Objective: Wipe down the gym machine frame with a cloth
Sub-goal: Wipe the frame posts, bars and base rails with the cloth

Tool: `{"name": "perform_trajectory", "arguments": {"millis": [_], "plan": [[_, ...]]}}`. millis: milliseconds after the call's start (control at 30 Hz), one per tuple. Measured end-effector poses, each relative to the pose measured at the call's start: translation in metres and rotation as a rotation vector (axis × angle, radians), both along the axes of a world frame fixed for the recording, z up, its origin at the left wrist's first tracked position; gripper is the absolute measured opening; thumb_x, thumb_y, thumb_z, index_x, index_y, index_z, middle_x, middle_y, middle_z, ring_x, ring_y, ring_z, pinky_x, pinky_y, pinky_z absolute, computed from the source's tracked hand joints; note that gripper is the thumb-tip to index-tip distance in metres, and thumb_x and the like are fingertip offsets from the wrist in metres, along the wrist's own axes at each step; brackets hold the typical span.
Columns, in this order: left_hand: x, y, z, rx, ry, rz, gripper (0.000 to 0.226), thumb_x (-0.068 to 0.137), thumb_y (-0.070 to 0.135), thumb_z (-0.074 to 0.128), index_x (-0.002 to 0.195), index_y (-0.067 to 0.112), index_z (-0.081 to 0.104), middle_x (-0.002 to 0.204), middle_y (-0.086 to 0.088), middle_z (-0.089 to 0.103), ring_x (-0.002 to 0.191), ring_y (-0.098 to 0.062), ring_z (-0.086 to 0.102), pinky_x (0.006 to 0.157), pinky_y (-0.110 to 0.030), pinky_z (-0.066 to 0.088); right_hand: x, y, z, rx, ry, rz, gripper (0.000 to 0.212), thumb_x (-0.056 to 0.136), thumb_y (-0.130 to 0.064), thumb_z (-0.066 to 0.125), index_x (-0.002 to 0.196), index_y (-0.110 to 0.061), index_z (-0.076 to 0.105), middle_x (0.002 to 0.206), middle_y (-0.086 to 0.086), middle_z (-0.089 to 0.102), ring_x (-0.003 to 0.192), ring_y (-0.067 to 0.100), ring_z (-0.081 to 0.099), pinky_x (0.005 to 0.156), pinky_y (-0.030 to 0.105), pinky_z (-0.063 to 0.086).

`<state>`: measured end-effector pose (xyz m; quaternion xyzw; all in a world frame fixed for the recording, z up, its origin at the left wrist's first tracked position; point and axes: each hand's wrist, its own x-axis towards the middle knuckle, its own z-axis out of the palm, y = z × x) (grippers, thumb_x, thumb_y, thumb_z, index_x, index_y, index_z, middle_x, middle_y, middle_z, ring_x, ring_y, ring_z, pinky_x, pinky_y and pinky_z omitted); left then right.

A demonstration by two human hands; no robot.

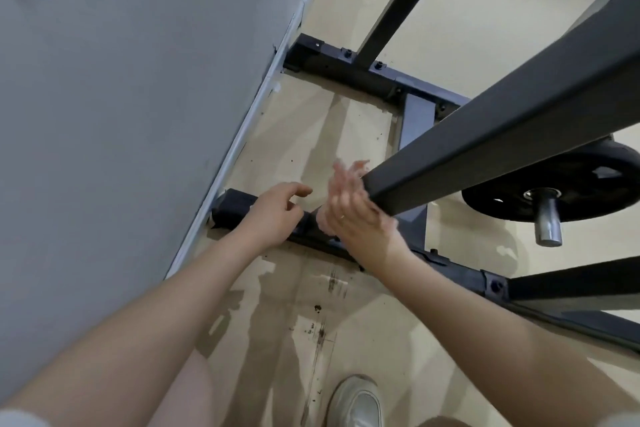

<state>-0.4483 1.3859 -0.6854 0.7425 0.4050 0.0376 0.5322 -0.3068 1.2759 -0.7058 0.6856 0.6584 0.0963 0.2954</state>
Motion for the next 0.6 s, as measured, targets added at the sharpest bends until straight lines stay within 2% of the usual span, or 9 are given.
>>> {"name": "perform_trajectory", "arguments": {"millis": [133, 233, 300, 367, 400, 467, 500, 533, 600], "plan": [[-0.009, -0.002, -0.001, 0.027, -0.023, 0.014, 0.038, 0.095, 0.011, 0.046, 0.130, 0.023, 0.051, 0.129, 0.008, 0.052, 0.101, -0.005, 0.050, 0.079, -0.017, 0.038, -0.004, 0.013, -0.058, -0.208, 0.034, 0.100, 0.038, 0.086, -0.032, 0.055, 0.114, -0.009, 0.067, 0.124, 0.017, 0.053, 0.113, 0.031, 0.048, 0.101, 0.033, 0.037], [-0.013, -0.003, 0.007, 0.059, -0.032, 0.006, 0.037, 0.094, 0.009, 0.045, 0.128, 0.023, 0.053, 0.124, 0.010, 0.054, 0.095, -0.004, 0.053, 0.066, -0.003, 0.038, -0.019, 0.003, -0.024, -0.094, 0.024, 0.146, 0.022, 0.070, -0.042, 0.071, 0.084, -0.027, 0.077, 0.100, -0.001, 0.072, 0.094, 0.022, 0.065, 0.081, 0.034, 0.054], [-0.009, -0.007, 0.016, 0.060, -0.054, -0.021, 0.038, 0.094, 0.008, 0.045, 0.128, 0.023, 0.053, 0.123, 0.009, 0.055, 0.094, -0.008, 0.056, 0.066, -0.003, 0.039, -0.034, -0.011, 0.017, -0.055, 0.201, 0.160, 0.021, 0.083, -0.030, 0.057, 0.092, -0.023, 0.075, 0.097, -0.002, 0.073, 0.085, 0.022, 0.069, 0.072, 0.035, 0.054], [-0.001, -0.013, 0.028, 0.032, -0.098, -0.038, 0.037, 0.095, 0.010, 0.044, 0.128, 0.026, 0.051, 0.122, 0.005, 0.058, 0.096, -0.016, 0.060, 0.070, -0.011, 0.045, -0.028, -0.035, 0.046, -0.080, 0.315, 0.118, 0.033, 0.094, -0.018, 0.045, 0.125, -0.016, 0.057, 0.120, 0.002, 0.064, 0.099, 0.025, 0.065, 0.072, 0.031, 0.047], [0.005, -0.017, 0.035, 0.025, -0.132, -0.041, 0.037, 0.096, 0.011, 0.043, 0.128, 0.028, 0.050, 0.121, 0.005, 0.058, 0.098, -0.016, 0.060, 0.073, -0.017, 0.047, -0.020, -0.047, 0.058, -0.185, 0.282, 0.069, 0.034, 0.097, -0.017, 0.046, 0.131, -0.015, 0.050, 0.119, 0.003, 0.060, 0.102, 0.025, 0.061, 0.067, 0.024, 0.041], [0.017, -0.024, 0.050, 0.044, -0.218, -0.056, 0.038, 0.098, 0.017, 0.043, 0.133, 0.031, 0.044, 0.123, 0.013, 0.053, 0.102, -0.006, 0.055, 0.079, -0.018, 0.045, 0.000, -0.072, 0.067, -0.297, 0.270, -0.021, 0.025, 0.097, -0.025, 0.050, 0.121, -0.020, 0.053, 0.095, 0.000, 0.057, 0.090, 0.023, 0.057, 0.057, 0.017, 0.032], [0.023, -0.030, 0.057, 0.056, -0.262, -0.085, 0.040, 0.098, 0.020, 0.044, 0.136, 0.032, 0.040, 0.122, 0.018, 0.050, 0.102, 0.003, 0.051, 0.081, -0.015, 0.042, 0.009, -0.082, 0.062, -0.282, 0.326, -0.177, 0.019, 0.095, -0.027, 0.050, 0.113, -0.021, 0.056, 0.089, 0.000, 0.056, 0.085, 0.021, 0.056, 0.058, 0.017, 0.036], [0.027, -0.036, 0.063, 0.063, -0.302, -0.129, 0.043, 0.098, 0.024, 0.046, 0.139, 0.034, 0.036, 0.122, 0.021, 0.046, 0.102, 0.009, 0.048, 0.081, -0.010, 0.038, 0.013, -0.088, 0.060, -0.430, 0.333, -0.366, 0.012, 0.095, -0.022, 0.046, 0.103, -0.023, 0.055, 0.087, 0.002, 0.054, 0.083, 0.020, 0.052, 0.062, 0.019, 0.039], [0.033, -0.047, 0.065, 0.100, -0.353, -0.191, 0.053, 0.094, 0.026, 0.053, 0.142, 0.037, 0.031, 0.126, 0.024, 0.042, 0.104, 0.015, 0.043, 0.082, -0.005, 0.031, 0.027, -0.081, 0.051, -0.396, 0.204, -0.446, 0.029, 0.086, -0.002, 0.023, 0.087, -0.023, 0.043, 0.077, 0.006, 0.035, 0.078, 0.017, 0.037, 0.068, 0.021, 0.030]]}}
